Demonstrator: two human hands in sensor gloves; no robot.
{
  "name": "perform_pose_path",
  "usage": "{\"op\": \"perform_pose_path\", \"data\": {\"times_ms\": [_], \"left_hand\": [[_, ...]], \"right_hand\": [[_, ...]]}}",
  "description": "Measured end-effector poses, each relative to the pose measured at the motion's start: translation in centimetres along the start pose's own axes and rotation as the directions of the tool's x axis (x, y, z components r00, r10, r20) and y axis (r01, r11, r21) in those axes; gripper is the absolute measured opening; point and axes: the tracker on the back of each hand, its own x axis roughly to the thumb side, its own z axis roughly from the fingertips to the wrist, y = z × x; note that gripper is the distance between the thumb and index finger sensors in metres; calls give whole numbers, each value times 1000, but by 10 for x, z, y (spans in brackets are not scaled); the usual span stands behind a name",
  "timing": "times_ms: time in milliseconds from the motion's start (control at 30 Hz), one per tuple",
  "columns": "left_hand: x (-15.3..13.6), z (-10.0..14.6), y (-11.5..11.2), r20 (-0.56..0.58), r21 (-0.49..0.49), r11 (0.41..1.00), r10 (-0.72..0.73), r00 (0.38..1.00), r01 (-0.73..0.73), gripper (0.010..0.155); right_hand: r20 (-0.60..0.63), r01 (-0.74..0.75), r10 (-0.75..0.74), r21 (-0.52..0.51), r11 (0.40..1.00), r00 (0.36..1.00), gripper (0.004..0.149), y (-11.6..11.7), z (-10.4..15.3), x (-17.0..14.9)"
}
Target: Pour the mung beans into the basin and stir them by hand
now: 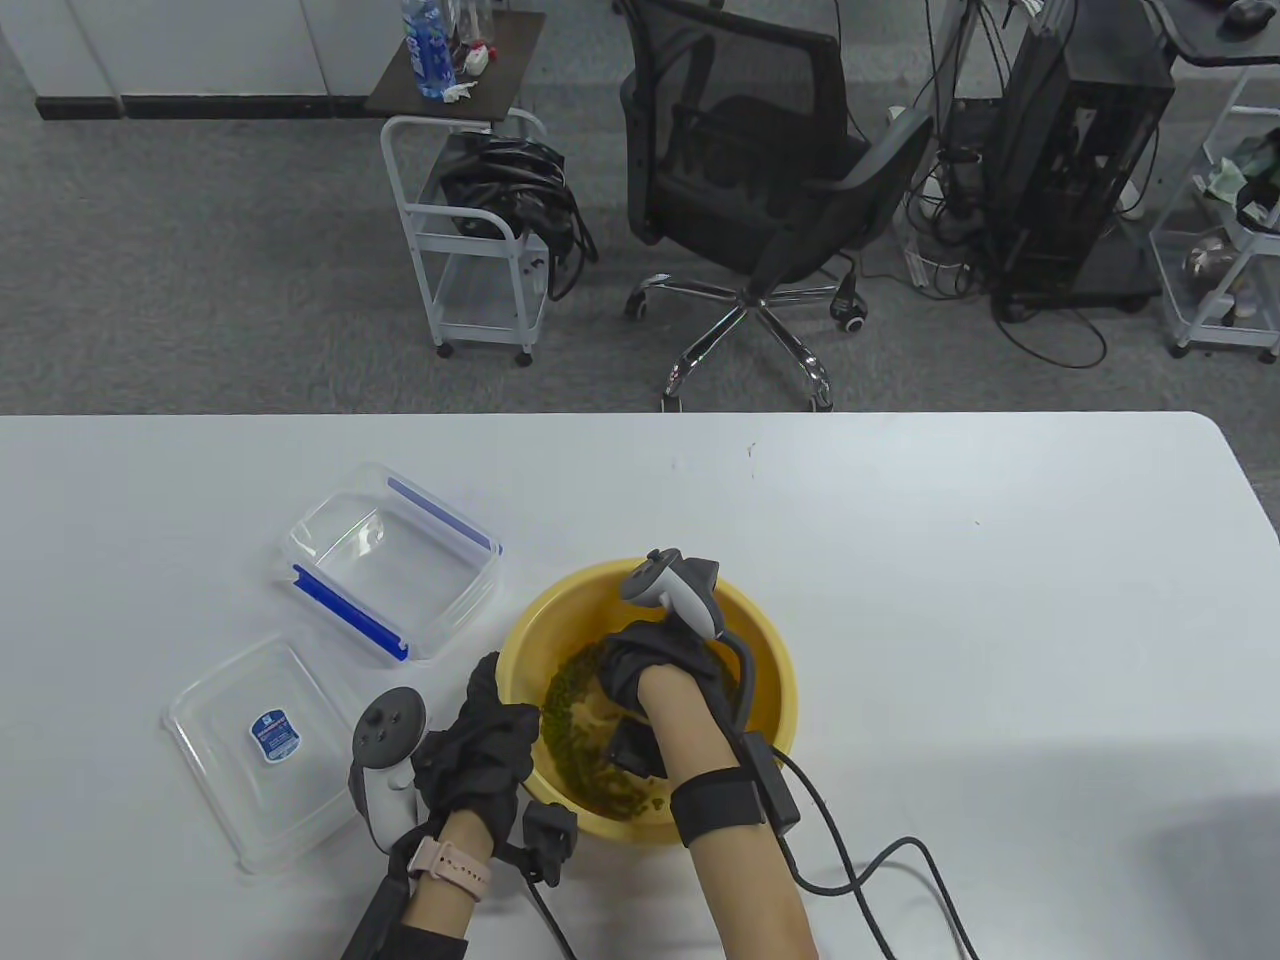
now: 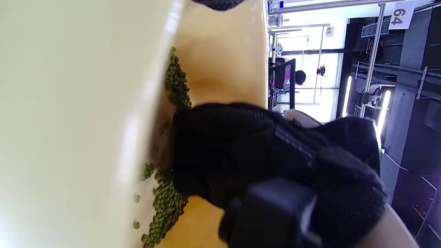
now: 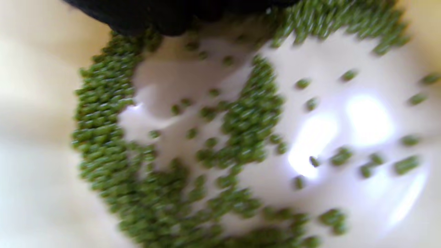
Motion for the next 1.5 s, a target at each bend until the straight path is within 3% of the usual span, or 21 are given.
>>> {"op": "perform_pose_path", "data": {"times_ms": [167,267,367,467,533,600,667,767,967,1267,1400,1500], "left_hand": [[0,0,0,-1,3,1000,-1,1000,1,72],[0,0,0,-2,5,1000,-1,1000,1,72],[0,0,0,-3,6,1000,-2,1000,2,72],[0,0,0,-6,2,1000,-2,1000,2,72],[0,0,0,-5,1,1000,-2,1000,2,72],[0,1,0,-2,2,1000,-7,1000,7,72],[0,0,0,-3,-1,1000,-4,1000,4,71],[0,0,0,-4,-4,1000,-5,1000,5,71],[0,1,0,-1,-4,1000,-5,1000,5,71],[0,1,0,2,3,1000,-3,1000,3,71],[0,1,0,2,6,1000,-2,1000,2,71],[0,1,0,3,7,1000,1,1000,-1,71]], "right_hand": [[-127,-148,157,81,986,979,50,3,2,-21],[-64,-231,241,131,964,968,49,13,8,-25],[53,-304,301,288,908,952,49,40,16,-21],[189,-316,259,412,855,947,49,62,21,-5],[273,-240,111,499,833,955,51,68,20,6],[223,-105,-28,561,821,974,52,66,16,21],[181,-5,-105,522,853,978,53,59,12,32],[195,-6,-76,390,921,978,53,48,6,39],[150,60,-110,302,951,983,53,34,-3,35],[53,-34,34,6,999,998,54,3,-12,4],[-34,-92,92,16,996,995,55,0,-6,-12],[-63,-174,182,120,977,981,53,9,-2,-24]]}}
